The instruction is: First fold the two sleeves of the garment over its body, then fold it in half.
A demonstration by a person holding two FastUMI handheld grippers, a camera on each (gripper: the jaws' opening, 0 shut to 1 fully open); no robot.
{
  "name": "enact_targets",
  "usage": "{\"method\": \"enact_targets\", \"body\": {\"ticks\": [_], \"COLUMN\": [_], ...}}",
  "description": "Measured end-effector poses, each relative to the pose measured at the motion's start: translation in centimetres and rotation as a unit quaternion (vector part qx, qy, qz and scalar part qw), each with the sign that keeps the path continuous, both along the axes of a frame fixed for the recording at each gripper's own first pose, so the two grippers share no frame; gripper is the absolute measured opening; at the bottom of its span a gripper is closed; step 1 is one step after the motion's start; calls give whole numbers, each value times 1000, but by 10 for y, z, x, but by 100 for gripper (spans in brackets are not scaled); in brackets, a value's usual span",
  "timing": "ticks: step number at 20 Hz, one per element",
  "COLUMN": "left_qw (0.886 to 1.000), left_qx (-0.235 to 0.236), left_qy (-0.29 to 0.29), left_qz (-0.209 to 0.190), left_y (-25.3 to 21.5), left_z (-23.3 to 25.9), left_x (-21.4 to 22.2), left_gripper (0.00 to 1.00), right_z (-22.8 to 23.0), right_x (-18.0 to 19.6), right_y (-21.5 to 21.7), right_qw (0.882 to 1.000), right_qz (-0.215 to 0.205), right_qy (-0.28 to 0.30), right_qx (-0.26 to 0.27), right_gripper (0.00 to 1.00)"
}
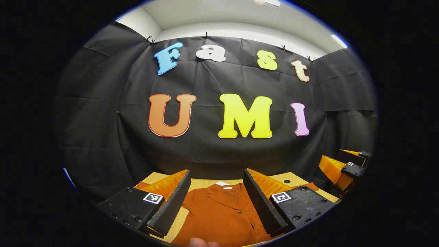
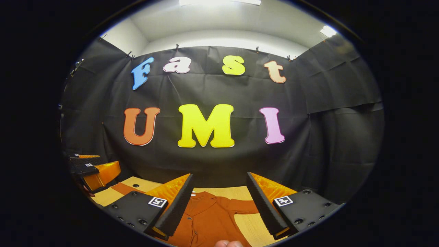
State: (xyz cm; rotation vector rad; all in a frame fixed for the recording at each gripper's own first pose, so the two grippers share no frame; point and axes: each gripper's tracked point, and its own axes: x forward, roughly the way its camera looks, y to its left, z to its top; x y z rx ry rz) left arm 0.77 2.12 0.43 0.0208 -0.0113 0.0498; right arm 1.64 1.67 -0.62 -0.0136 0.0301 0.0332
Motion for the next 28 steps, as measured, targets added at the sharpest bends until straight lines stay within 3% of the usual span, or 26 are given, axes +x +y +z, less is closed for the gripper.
{"method": "enact_targets", "body": {"ticks": [28], "left_qw": [1000], "left_qx": [1], "left_qy": [-8], "left_qz": [-10], "left_y": [12], "left_z": [-1], "left_x": [-9], "left_gripper": [99], "right_z": [-1], "right_x": [1], "right_y": [-12], "right_qw": [1000], "right_qz": [-23], "right_qy": [5], "right_qx": [-7], "right_gripper": [95]}}
